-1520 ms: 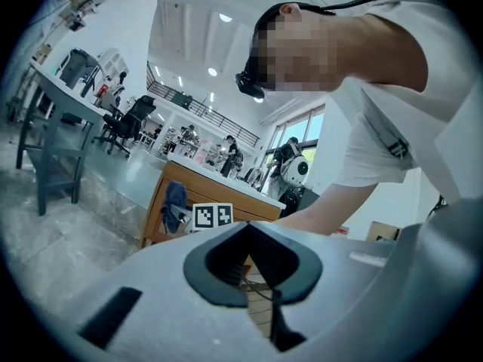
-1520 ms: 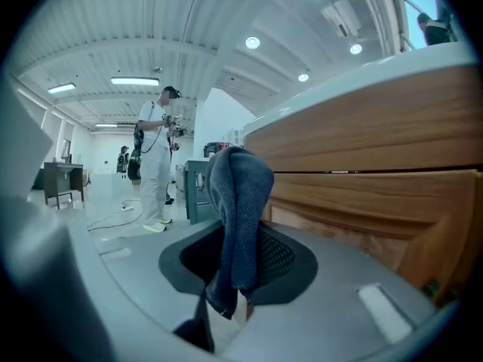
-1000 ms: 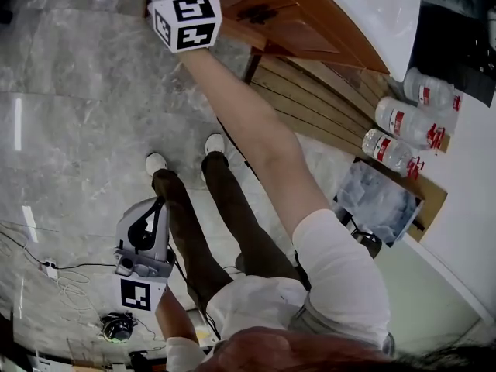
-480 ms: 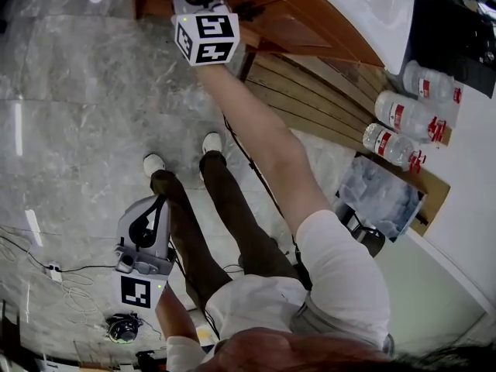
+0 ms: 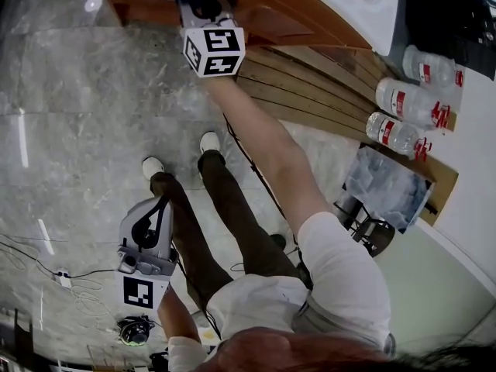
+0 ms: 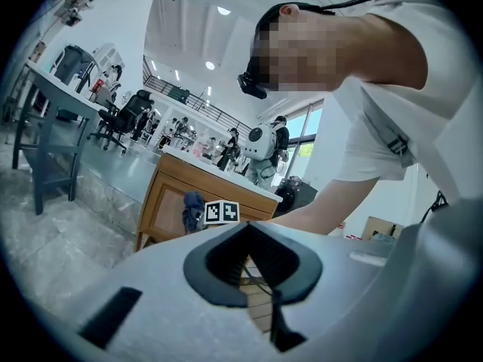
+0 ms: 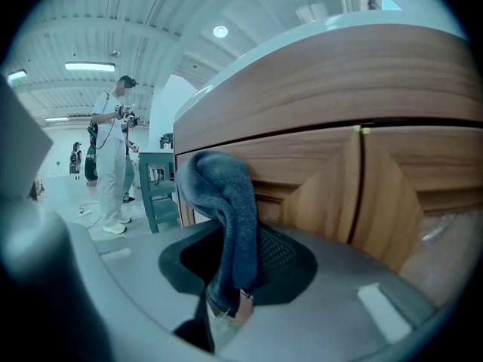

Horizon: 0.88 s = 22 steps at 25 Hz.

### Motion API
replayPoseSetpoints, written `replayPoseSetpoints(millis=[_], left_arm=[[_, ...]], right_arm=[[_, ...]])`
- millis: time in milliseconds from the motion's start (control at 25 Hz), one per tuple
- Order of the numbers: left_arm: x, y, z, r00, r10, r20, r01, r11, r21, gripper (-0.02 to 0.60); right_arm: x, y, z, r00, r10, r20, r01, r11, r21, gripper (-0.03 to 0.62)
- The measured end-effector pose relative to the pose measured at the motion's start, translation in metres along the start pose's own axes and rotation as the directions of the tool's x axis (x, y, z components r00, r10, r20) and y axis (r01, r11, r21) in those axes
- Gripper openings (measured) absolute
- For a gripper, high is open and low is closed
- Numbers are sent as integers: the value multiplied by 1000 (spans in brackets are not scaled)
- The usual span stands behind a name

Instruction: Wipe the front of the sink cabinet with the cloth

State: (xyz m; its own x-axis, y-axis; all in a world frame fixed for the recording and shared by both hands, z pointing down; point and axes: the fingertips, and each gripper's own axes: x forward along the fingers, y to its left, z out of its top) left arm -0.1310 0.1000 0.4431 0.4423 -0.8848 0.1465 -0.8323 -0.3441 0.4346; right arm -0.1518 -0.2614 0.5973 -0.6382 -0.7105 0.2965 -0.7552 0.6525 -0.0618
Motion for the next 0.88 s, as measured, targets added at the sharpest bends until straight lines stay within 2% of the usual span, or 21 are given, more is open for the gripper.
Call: replayPoseSetpoints(millis=[240, 720, 880], left_arm=[[6, -14, -5, 1000, -16, -11, 16, 1000, 1, -2], [16, -41, -9, 998, -58, -26, 59, 998, 18, -2], [17, -46, -10, 998, -64, -27, 64, 998, 20, -2]], right_arm=[[-35, -32, -9, 998, -56, 12, 56, 998, 6, 101], [-86, -84, -13, 995, -100, 24, 101, 995, -13, 106], [-105, -120, -28, 984, -180, 0, 180, 984, 17, 104]])
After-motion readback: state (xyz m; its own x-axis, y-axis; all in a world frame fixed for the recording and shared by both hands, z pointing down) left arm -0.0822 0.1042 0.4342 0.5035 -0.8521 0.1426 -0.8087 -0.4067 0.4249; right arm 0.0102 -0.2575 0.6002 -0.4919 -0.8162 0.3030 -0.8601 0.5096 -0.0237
